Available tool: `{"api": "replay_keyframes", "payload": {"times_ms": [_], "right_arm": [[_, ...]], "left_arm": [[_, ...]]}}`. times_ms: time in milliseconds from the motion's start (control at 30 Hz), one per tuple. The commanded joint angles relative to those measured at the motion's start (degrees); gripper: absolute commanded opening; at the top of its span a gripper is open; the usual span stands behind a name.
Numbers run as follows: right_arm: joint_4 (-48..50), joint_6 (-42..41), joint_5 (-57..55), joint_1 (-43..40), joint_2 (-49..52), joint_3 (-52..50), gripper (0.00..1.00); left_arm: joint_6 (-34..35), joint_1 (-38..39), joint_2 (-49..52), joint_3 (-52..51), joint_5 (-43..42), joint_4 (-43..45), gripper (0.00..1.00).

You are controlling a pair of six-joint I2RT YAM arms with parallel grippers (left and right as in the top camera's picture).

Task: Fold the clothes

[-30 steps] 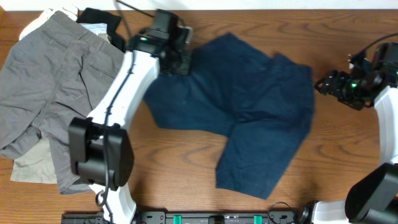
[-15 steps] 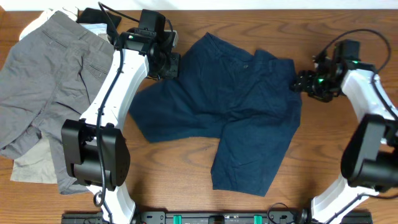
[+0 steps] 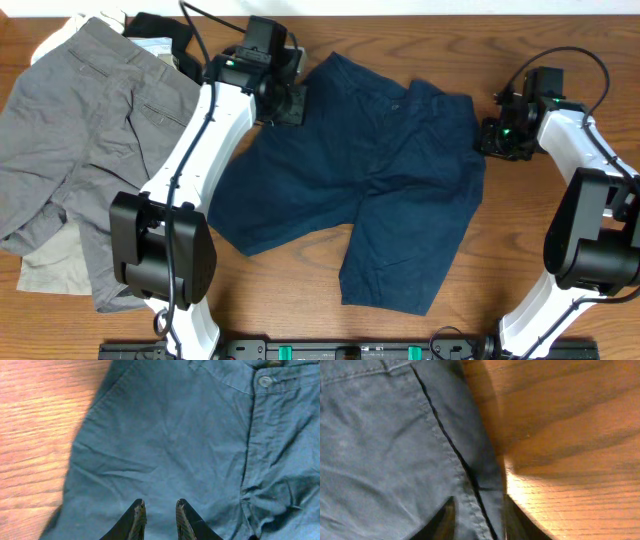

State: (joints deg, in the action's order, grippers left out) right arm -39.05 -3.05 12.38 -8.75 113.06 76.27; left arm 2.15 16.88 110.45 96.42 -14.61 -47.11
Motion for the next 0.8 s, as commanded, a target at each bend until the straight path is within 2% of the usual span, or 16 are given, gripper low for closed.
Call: {"api": "replay_keyframes", "payload": {"times_ms": [0, 67, 167, 233, 300, 433, 533, 767], "right_arm": [[0.3, 0.6, -0.3, 2.4, 0.5, -0.3, 0.18], [0.3, 0.6, -0.4, 3.2, 0.5, -0.3, 0.14], [0.0, 0.6, -1.1, 4.3, 0.5, -0.3, 0.16], [-0.8, 0.6, -2.9, 4.7, 0.5, -0.3, 0.3], [-2.1, 0.6, -4.4, 4.8, 0.5, -0.3, 0.39], [-5.2, 0.6, -7.1, 4.8, 0.5, -0.3, 0.44], [-6.6, 0.6, -10.9, 4.8, 0.5, -0.3, 0.52], [-8.6, 0.6, -11.7, 4.8, 0.5, -0.3, 0.52]], "left_arm": [[0.3, 0.3, 0.8, -0.5, 0.6, 0.3, 0.23], [0.3, 0.3, 0.8, -0.6, 0.6, 0.3, 0.23], [0.3, 0.3, 0.8, -0.6, 0.5, 0.2, 0.23], [0.3, 0.3, 0.8, -0.6, 0.5, 0.2, 0.23], [0.6, 0.3, 0.8, -0.8, 0.5, 0.3, 0.23], [1.2, 1.1, 0.8, -2.5, 0.5, 1.7, 0.23], [1.4, 2.5, 0.9, -4.2, 0.5, 3.8, 0.23], [3.1, 6.6, 0.9, -8.4, 0.5, 10.4, 0.23]]}}
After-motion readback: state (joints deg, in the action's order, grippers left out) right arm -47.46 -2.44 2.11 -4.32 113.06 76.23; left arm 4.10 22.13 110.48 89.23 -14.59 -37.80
